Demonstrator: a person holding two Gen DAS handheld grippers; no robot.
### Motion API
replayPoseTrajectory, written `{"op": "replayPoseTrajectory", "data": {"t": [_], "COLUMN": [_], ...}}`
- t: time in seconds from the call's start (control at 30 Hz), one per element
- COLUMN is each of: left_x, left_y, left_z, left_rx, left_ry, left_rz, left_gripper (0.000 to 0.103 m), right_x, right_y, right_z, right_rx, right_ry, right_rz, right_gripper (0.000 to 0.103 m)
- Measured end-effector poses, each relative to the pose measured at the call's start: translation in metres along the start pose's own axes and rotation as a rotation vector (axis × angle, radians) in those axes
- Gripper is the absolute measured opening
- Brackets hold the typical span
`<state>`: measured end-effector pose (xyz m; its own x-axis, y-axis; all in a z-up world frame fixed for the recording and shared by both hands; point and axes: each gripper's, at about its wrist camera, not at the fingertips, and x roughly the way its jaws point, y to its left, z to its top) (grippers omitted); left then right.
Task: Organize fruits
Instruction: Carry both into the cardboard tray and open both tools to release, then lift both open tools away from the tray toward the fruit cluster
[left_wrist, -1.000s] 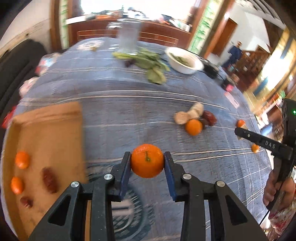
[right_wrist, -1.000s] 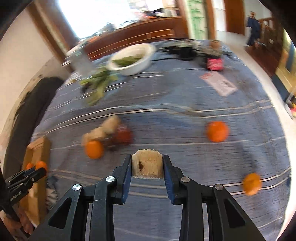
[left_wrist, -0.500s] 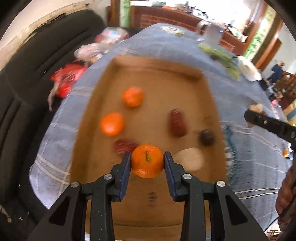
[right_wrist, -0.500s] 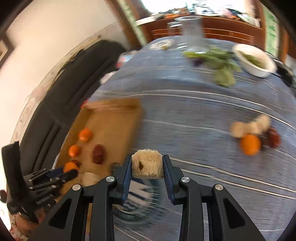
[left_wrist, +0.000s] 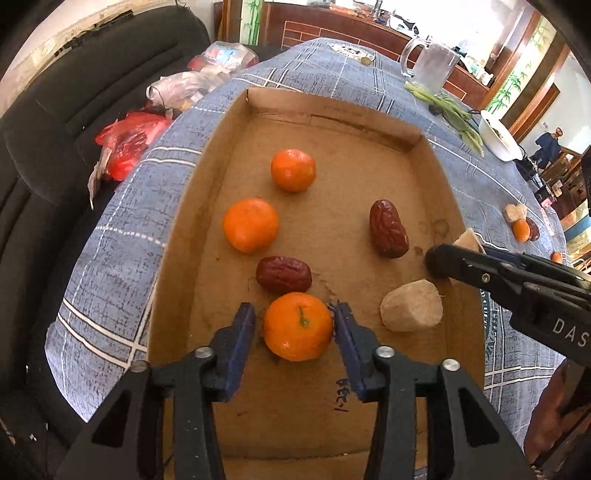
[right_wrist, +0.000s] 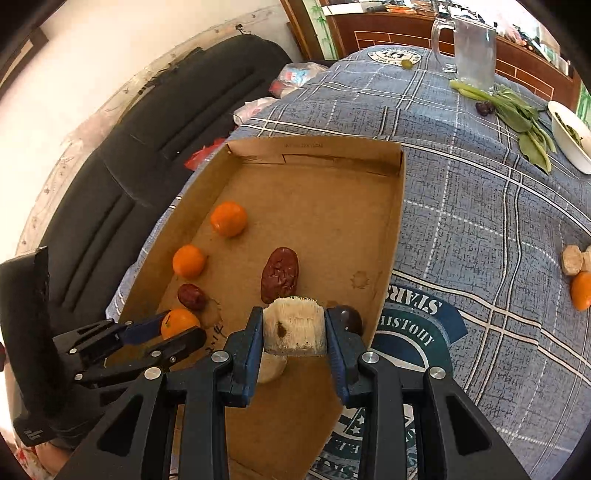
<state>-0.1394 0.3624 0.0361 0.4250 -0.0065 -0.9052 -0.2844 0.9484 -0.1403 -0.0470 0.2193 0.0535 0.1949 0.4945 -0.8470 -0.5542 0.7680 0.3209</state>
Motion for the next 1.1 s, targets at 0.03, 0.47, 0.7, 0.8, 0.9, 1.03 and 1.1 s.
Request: {"op": "replayPoseTrajectory", "data": {"t": [0.03,0.47,0.7,0.8,0.9,1.03,1.1], "left_x": [0.001,0.002,0.003,0.004,0.006,0.002,-0.011], "left_y": [-0.001,0.004,0.003,0.005,0.008,0.010,0.010], "left_z": [0.000,0.005,0.005,0.008,0.011,0.018,0.023], "left_rx": [0.012,0.041,0.093,0.113,0.124,0.136,0.109], "left_ry": [-0.003,-0.023,-0.062,-0.064,-0.064,-0.056,-0.070], "left_rz": [0.002,0.018,0.061,0.071,0.083,0.075,0.036], "left_gripper": [0.045,0.054,0.064,0.064,0.065,0.065,0.065], "right_x": [-0.001,-0.011,-0.025,-0.020,-0.018,-0.018,-0.023], "right_y": [0.002,0.005,-0.017,-0.023,-0.031,-0.032,-0.030], "right_z": [-0.001,0.010,-0.008,-0.017,-0.022,-0.027,-0.030], "right_rx": [-0.002,-0.019,-0.012,0.010,0.041,0.044,0.032], "right_ry": [-0.002,-0.053,-0.054,-0.024,-0.009,-0.015,-0.034], "right_rz": [-0.009,-0.060,-0.180,-0.190,-0.183,-0.164,-0.166], "right_gripper": [0.036,0.048,0.048,0.048,0.048,0.049,0.049]}}
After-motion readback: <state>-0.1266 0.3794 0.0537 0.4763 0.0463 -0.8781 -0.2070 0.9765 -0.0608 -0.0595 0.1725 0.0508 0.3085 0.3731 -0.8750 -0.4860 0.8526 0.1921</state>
